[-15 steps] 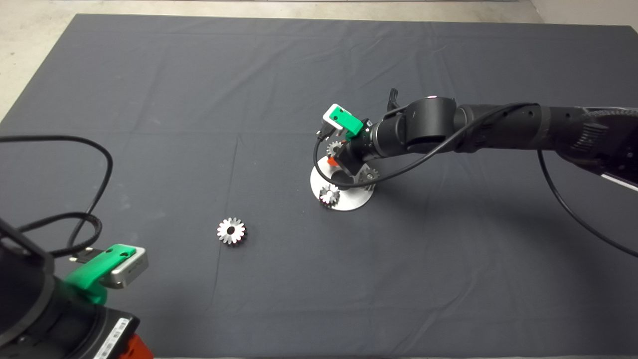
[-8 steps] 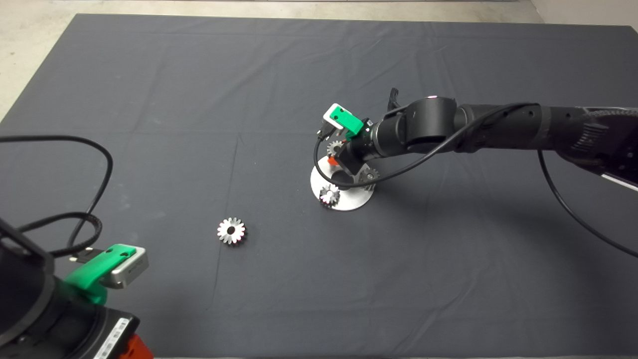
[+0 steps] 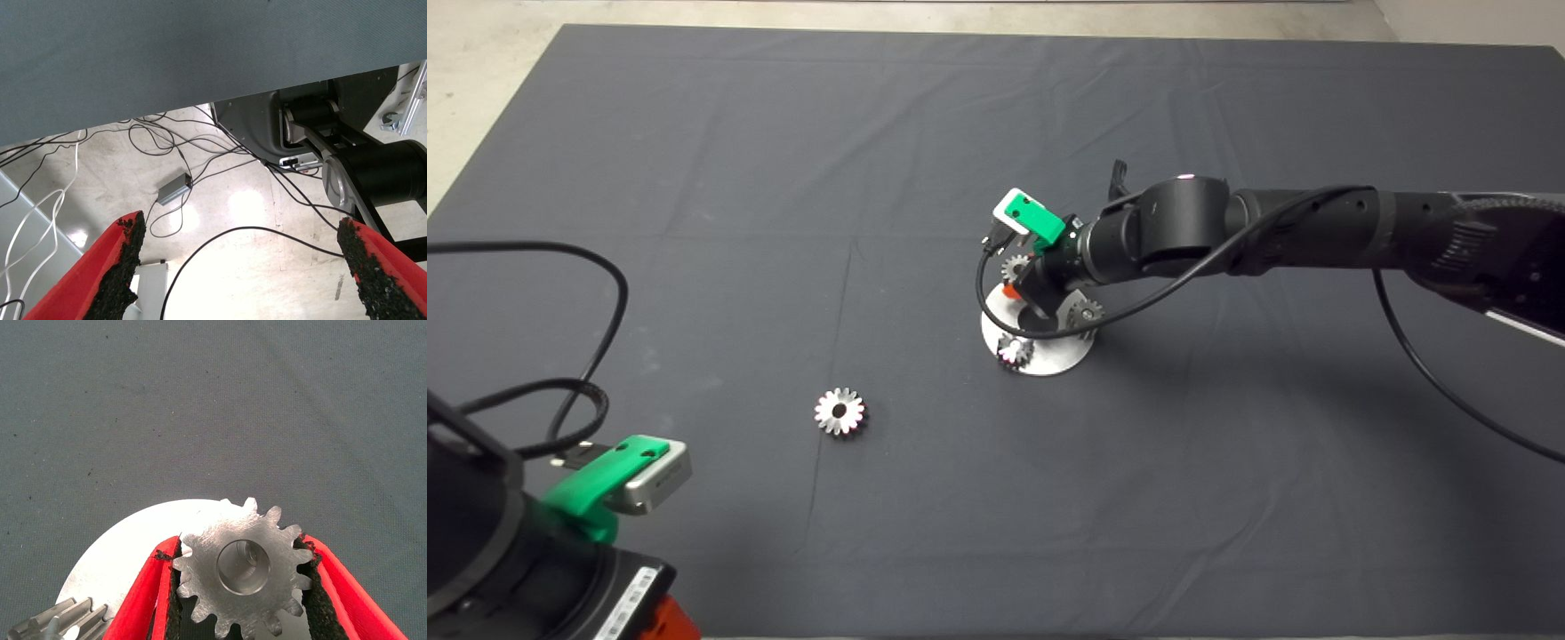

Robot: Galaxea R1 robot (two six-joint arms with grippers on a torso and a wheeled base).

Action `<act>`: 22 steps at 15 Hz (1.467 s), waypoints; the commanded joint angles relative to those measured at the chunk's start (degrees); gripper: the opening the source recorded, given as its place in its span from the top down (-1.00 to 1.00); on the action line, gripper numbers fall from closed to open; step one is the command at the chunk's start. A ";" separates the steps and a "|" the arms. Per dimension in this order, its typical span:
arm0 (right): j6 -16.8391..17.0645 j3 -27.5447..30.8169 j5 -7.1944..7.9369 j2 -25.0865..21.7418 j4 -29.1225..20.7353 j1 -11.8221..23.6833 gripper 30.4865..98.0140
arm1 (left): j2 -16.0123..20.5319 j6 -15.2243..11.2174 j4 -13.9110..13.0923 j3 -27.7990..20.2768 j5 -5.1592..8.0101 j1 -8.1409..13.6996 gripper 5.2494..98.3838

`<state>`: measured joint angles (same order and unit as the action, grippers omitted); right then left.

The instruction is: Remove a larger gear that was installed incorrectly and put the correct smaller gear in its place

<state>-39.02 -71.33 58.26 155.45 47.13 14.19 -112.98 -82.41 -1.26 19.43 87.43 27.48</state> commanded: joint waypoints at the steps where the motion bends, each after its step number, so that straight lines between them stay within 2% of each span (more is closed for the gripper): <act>1: -0.35 -0.23 -0.43 0.43 1.95 1.37 0.77 | 0.17 0.14 -0.59 -0.90 0.16 0.12 -0.46; 5: -0.27 -1.43 -0.43 0.10 4.36 1.37 0.77 | 0.17 0.14 -0.60 -0.81 0.20 0.12 -0.46; 22: -0.26 -2.26 -0.39 -0.09 4.46 0.75 0.76 | 0.17 0.14 -0.59 -0.81 0.20 0.12 -0.46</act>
<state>-39.05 -73.09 57.82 155.69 49.09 14.13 -113.01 -82.41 -1.26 19.43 87.43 27.48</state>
